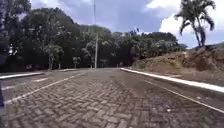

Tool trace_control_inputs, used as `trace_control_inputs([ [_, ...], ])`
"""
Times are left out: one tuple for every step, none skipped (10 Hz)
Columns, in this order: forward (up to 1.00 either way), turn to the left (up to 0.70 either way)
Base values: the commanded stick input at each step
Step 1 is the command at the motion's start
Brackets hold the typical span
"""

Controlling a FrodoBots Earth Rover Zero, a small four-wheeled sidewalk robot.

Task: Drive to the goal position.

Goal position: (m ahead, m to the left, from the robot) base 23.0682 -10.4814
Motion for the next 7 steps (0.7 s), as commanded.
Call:
trace_control_inputs([
  [1.0,0.0],
  [1.0,0.0],
  [1.0,0.0],
  [1.0,0.0],
  [1.0,0.0],
  [1.0,0.0],
  [1.0,0.0],
])
